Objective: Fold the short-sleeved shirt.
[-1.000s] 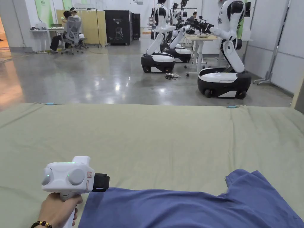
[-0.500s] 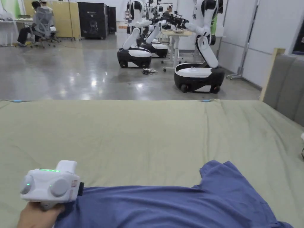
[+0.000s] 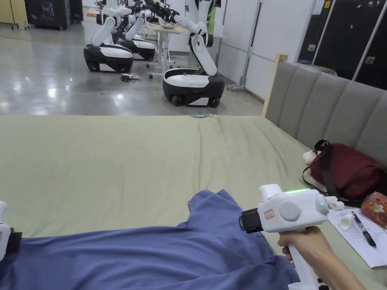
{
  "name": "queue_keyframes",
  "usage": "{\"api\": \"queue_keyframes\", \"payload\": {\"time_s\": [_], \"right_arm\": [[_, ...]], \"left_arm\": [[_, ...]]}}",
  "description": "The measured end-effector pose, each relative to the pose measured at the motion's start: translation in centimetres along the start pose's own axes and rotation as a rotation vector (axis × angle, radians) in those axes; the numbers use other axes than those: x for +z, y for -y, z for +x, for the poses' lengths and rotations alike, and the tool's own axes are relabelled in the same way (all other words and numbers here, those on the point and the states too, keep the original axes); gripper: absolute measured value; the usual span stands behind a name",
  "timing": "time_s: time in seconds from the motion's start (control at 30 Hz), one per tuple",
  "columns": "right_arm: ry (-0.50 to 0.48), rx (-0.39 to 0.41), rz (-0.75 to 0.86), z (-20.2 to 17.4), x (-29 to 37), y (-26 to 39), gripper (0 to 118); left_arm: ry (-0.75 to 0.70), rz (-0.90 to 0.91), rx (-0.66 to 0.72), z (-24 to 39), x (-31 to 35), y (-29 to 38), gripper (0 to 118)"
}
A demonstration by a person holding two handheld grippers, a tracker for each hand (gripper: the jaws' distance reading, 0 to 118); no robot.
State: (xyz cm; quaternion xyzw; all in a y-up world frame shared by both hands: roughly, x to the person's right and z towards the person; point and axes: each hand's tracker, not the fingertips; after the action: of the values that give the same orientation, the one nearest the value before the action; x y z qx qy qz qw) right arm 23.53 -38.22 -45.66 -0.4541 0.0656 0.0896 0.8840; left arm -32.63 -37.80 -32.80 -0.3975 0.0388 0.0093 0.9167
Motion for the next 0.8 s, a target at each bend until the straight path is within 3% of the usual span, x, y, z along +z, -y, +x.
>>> {"api": "queue_keyframes", "payload": {"time_s": [0.1,0.13,0.2,0.27,0.33,0.53,0.6,0.8], "right_arm": [[-0.042,-0.044,-0.061,0.6,-2.1,-0.3,85],[-0.068,-0.057,-0.081,0.7,-2.5,-0.4,76],[-0.108,-0.050,-0.094,0.4,-2.8,-0.2,46],[-0.019,0.025,-0.110,-1.0,-2.8,0.0,41],[-0.019,0.063,-0.089,-1.6,-2.2,0.2,4],[0.007,0.028,0.003,-1.3,0.6,-0.2,4],[-0.052,0.013,0.062,-1.0,2.9,-0.3,4],[-0.093,0.112,0.247,-2.0,12.5,2.0,4]], "left_arm": [[0.003,-0.004,0.006,-0.2,0.3,0.3,0],[0.006,-0.006,0.009,-0.2,0.2,0.3,0],[0.002,-0.012,0.016,-0.2,0.2,0.5,0],[0.001,-0.017,0.014,-0.2,0.2,0.7,0],[0.002,-0.019,0.010,-0.1,0.4,0.9,0],[0.023,-0.016,0.003,-0.6,1.7,0.6,0],[0.042,0.011,0.030,-1.1,3.1,0.5,0],[0.096,0.092,0.064,-2.4,10.0,2.0,0]]}}
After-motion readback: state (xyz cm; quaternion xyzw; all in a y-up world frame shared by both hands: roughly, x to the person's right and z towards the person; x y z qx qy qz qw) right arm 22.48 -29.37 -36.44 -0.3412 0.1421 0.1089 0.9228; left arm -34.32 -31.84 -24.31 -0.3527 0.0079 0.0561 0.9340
